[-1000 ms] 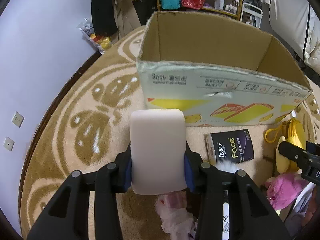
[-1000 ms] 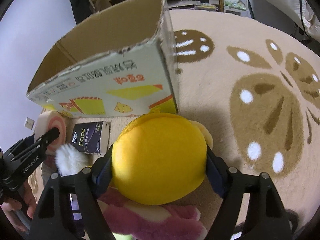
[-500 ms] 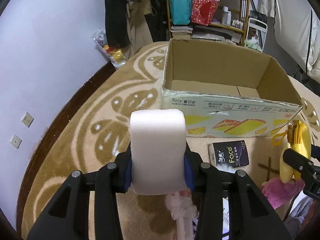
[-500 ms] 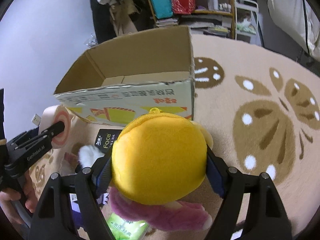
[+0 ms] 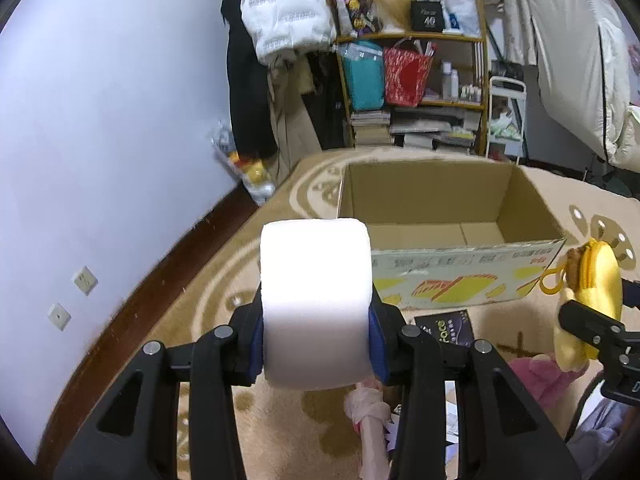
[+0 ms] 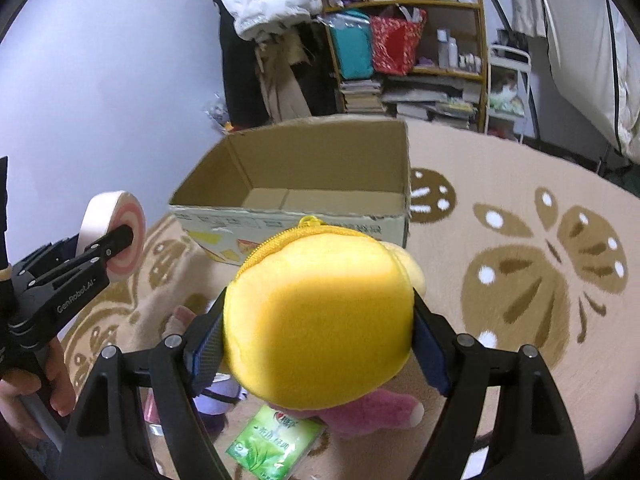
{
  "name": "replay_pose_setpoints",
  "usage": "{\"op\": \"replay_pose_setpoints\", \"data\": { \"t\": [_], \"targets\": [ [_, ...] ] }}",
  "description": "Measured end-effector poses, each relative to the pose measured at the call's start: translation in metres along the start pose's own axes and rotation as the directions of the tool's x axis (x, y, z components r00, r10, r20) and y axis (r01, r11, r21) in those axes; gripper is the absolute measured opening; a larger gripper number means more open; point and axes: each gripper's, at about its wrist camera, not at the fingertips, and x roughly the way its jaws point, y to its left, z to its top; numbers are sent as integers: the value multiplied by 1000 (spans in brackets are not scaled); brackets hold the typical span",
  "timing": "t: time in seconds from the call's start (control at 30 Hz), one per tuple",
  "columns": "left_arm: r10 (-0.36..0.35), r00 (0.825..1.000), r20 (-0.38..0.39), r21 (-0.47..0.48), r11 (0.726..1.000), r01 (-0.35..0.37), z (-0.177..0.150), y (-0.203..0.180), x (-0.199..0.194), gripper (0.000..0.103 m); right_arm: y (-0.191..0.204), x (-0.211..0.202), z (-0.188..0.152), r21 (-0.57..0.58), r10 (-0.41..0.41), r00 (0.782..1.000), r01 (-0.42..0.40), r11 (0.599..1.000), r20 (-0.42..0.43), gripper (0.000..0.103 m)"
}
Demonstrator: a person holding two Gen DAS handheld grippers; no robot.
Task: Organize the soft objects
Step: 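Lift the swirl cushion with the left tool while the right tool lifts the yellow plush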
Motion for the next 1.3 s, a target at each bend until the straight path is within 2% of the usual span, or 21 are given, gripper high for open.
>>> {"op": "replay_pose_setpoints", "data": {
  "t": [0.37,0.63,0.87,1.1,1.3],
  "targets": [
    [-21,995,99,26,999,18,19,-6,-25,40,10,-25,13,-34,8,996,-5,999,85,84],
    [-26,989,148,17,1000,24,43,-3,-22,40,7,-29,30,-21,25,992,-23,1000,123,84],
    [-30,988,153,-23,999,34,62,7,-13,40,6,-27,48,-45,19,986,-11,999,168,85],
    [-17,987,159,-8,1000,18,80,12,1,40,9,-5,68,-63,26,985,-15,998,169,85],
    [-67,988,136,1,998,67,92,-1,21,40,9,18,86,-68,20,986,-9,998,166,85]
  ]
}}
